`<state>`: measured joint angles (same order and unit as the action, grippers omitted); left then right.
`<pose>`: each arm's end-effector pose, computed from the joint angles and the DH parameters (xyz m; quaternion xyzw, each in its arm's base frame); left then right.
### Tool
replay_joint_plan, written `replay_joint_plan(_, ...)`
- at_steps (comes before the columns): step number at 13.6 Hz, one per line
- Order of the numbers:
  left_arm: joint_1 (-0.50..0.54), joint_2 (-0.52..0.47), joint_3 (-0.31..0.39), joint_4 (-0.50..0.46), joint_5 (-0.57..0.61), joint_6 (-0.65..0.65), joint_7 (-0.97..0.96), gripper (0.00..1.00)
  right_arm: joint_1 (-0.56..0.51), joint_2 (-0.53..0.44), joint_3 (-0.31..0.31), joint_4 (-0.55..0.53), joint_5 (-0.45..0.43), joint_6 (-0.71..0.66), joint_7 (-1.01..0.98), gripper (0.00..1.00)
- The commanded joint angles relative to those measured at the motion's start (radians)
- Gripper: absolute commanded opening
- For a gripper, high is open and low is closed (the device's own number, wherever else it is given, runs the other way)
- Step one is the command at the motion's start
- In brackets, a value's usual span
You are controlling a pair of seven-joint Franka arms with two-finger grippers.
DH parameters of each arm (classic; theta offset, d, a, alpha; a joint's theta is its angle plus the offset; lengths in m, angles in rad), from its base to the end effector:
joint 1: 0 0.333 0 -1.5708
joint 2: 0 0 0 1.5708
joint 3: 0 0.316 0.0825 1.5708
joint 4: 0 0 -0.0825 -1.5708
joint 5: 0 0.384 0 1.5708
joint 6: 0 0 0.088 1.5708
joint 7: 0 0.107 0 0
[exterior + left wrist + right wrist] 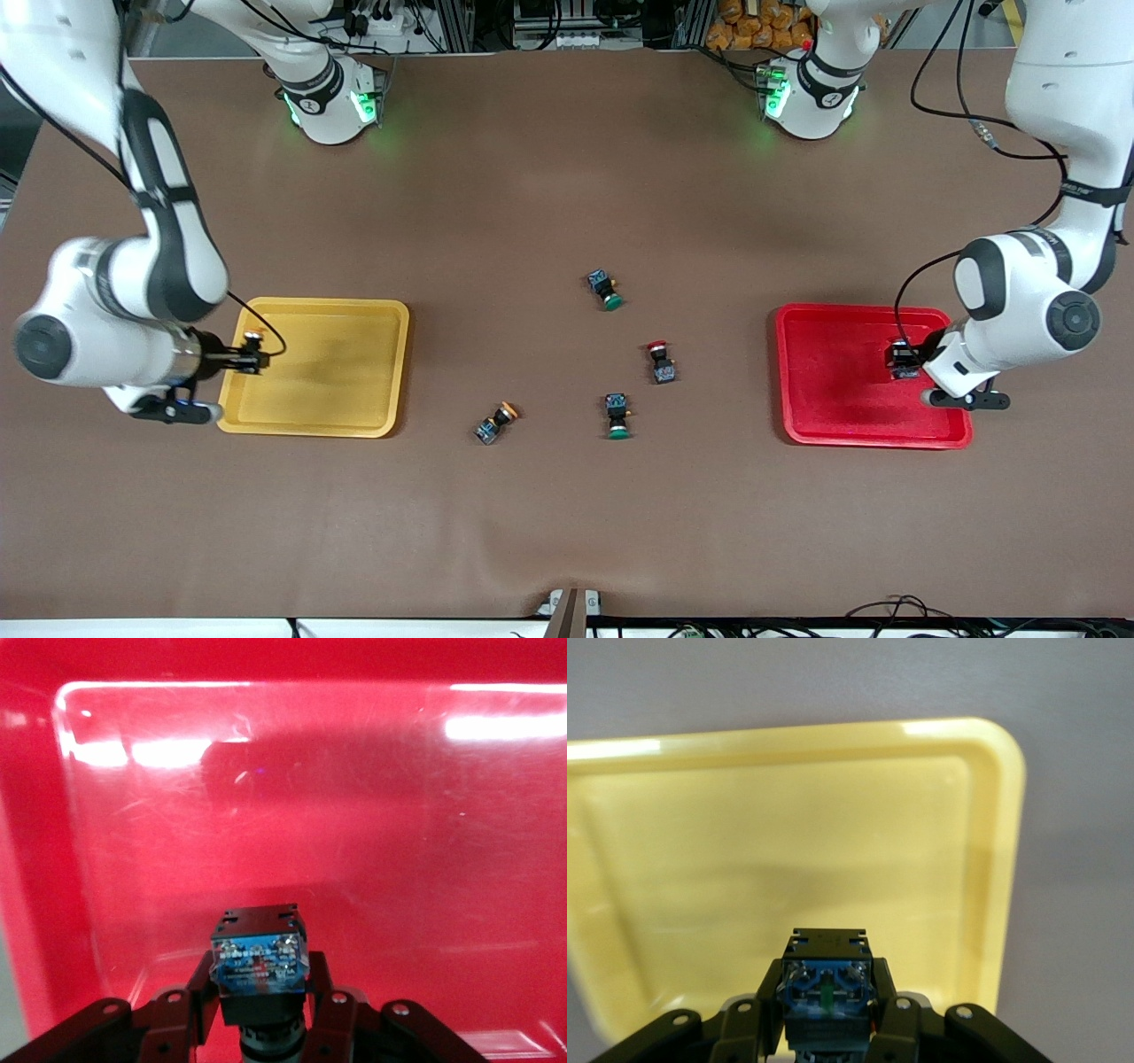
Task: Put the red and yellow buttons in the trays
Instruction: 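Carry the orange button to the yellow tray while the left gripper carries red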
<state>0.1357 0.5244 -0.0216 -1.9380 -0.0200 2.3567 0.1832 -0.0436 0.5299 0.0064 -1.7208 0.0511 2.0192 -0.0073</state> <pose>0.6073 0.0697 0.2027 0.9982 -0.0259 -0.0504 0.0198 0.6422 -0.0213 0.2624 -0.9926 0.0288 0.1149 0.0258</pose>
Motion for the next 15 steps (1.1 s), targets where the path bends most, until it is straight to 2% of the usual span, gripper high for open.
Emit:
replay_joint_plan(1,0.008,0.0,-0.012,-0.015,0.017,0.03,0.005,0.77,-0.032,0.06,0.014,0.004,0.001,0.062,-0.051,0.0)
replay_joint_plan(2,0.007,-0.001,-0.012,-0.015,0.017,0.03,0.007,1.0,-0.032,0.079,0.014,0.004,0.001,0.094,-0.051,0.0)
replay_joint_plan(5,-0.001,-0.039,-0.027,-0.009,0.015,0.003,-0.004,1.0,-0.032,0.111,0.012,0.003,-0.001,0.122,-0.051,0.0)
replay_joint_plan(6,-0.002,-0.056,-0.049,-0.003,0.006,-0.026,-0.019,1.0,-0.03,0.111,0.012,0.003,-0.001,0.122,-0.053,0.07)
replay_joint_plan(7,-0.002,-0.075,-0.078,0.005,0.003,-0.058,-0.068,1.0,-0.028,0.111,0.012,0.001,-0.001,0.122,-0.053,0.22)
replay_joint_plan(8,-0.004,-0.086,-0.102,0.019,0.003,-0.091,-0.137,1.0,-0.03,0.111,0.012,0.003,-0.002,0.121,-0.053,0.65)
replay_joint_plan(9,-0.004,-0.089,-0.133,0.034,0.003,-0.126,-0.184,1.0,-0.032,0.111,0.012,0.001,-0.002,0.118,-0.053,1.0)
replay_joint_plan(13,-0.011,-0.08,-0.273,0.08,0.006,-0.186,-0.463,1.0,-0.024,0.059,0.015,0.004,-0.002,0.006,-0.048,1.0)
replay_joint_plan(15,-0.074,-0.051,-0.291,0.114,0.009,-0.18,-0.58,1.0,-0.018,0.007,0.02,0.013,0.001,-0.08,-0.031,1.0)
